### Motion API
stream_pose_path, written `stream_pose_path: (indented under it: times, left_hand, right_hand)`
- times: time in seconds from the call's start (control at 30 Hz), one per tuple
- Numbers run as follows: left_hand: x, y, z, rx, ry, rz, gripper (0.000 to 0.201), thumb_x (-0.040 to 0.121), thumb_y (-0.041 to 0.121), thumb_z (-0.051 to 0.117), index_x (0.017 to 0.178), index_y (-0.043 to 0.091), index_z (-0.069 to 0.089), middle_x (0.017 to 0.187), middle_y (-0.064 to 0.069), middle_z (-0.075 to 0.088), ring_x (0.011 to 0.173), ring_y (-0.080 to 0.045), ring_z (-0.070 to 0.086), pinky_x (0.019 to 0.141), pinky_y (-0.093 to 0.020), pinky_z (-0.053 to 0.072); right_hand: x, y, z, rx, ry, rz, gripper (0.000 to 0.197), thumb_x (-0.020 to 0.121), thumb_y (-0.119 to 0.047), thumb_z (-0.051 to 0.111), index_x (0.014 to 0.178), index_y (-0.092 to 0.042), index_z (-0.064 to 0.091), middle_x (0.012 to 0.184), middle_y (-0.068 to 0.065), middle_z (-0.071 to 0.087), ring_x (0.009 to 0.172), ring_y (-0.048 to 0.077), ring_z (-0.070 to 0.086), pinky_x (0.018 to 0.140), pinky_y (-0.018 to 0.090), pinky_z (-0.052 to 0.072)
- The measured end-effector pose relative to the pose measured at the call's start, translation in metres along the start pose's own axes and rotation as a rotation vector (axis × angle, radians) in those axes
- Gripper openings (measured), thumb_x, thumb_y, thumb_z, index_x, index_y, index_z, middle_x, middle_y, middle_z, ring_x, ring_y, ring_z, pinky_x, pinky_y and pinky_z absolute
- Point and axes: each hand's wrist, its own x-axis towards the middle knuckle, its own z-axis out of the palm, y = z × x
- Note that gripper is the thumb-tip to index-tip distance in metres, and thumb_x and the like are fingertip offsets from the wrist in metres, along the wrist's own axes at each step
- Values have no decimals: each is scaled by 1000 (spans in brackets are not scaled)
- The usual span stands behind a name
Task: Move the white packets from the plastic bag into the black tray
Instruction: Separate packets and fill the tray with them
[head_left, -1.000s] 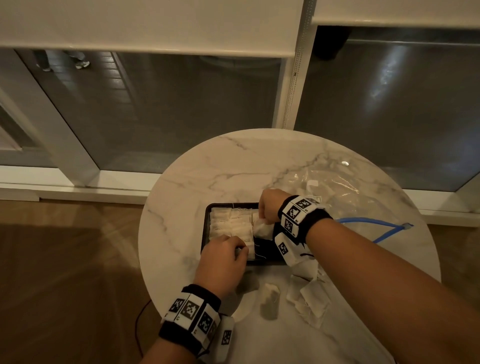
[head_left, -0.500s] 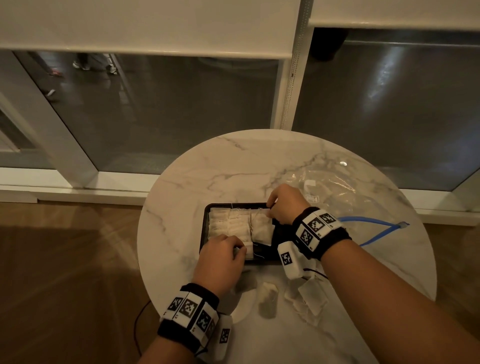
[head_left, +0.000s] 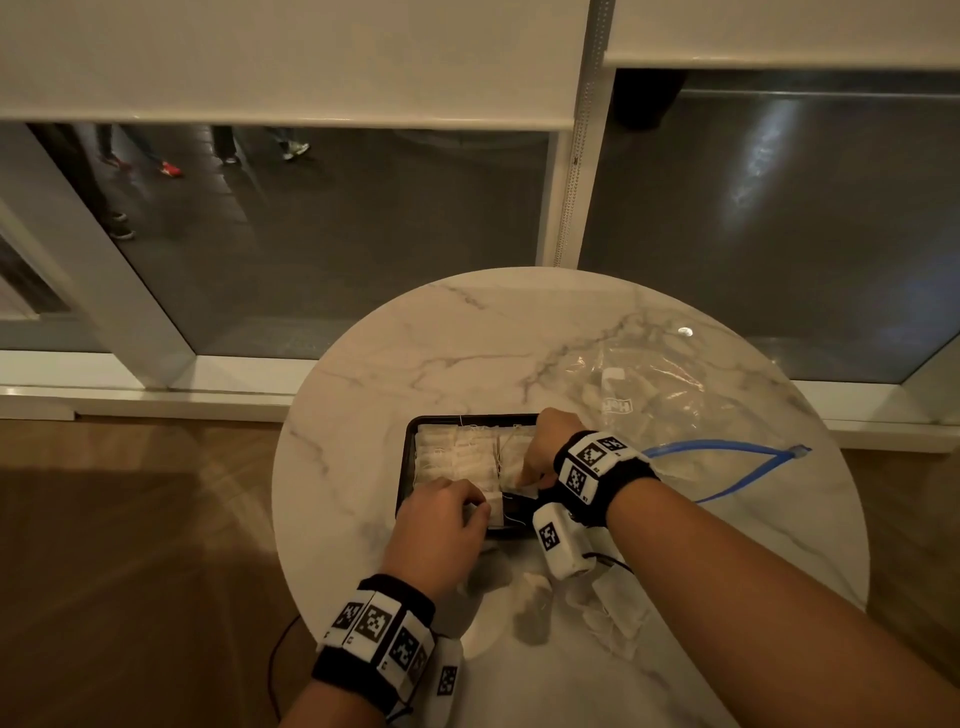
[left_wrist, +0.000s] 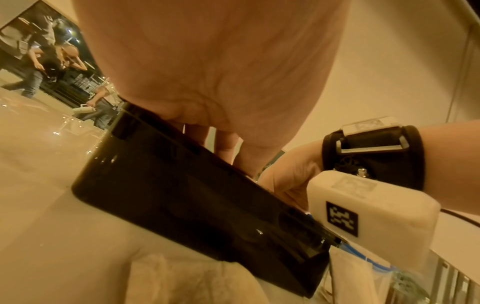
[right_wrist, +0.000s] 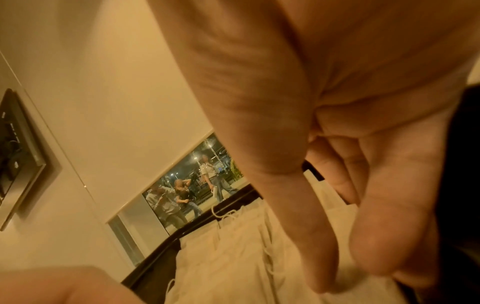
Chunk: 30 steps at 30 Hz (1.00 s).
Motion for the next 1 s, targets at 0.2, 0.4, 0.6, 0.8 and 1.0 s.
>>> stream_pose_path:
  times: [0.2, 0.4, 0.6, 0.8, 1.0]
  left_hand:
    - [0, -1, 0, -27, -18, -10, 15, 97, 36, 59, 105, 30, 70, 101, 12, 62, 101, -9, 54, 96, -36, 50]
    - [1, -2, 0, -20, -14, -10, 14, 95, 37, 60, 104, 30, 70, 100, 13, 61, 102, -9, 53, 97, -36, 49]
    - [1, -2, 0, -6, -5, -2, 17, 96, 36, 60, 106, 28, 70, 102, 11, 61, 103, -10, 52, 97, -33, 48]
    - [2, -3, 0, -23, -10, 3, 17, 97, 35, 59, 105, 27, 71, 101, 10, 62, 100, -9, 55, 93, -31, 50]
    - [-4, -2, -4, -48, 30, 52, 16, 97, 33, 58, 104, 25, 70, 102, 10, 63, 103, -9, 54, 91, -28, 46]
  right_hand:
    - [4, -3, -2, 10, 66, 19, 48, 69, -24, 91, 107, -7, 66, 106, 11, 72, 96, 25, 71, 83, 37, 61]
    - [12, 0, 0, 209, 33, 54, 30, 70, -5, 89, 89, -3, 66, 86, 15, 73, 73, 31, 75, 68, 44, 64]
    - [13, 4, 0, 314, 41, 71, 18, 77, -1, 82, 87, 1, 67, 76, 15, 72, 66, 29, 75, 66, 45, 64]
    - [2, 7, -16, 94, 63, 26, 34, 77, -27, 85, 80, -7, 59, 83, 8, 68, 75, 20, 65, 60, 29, 55]
    - [-27, 32, -35, 616, 200, -101, 15, 83, -18, 80, 92, -10, 71, 90, 7, 73, 78, 17, 74, 77, 34, 62]
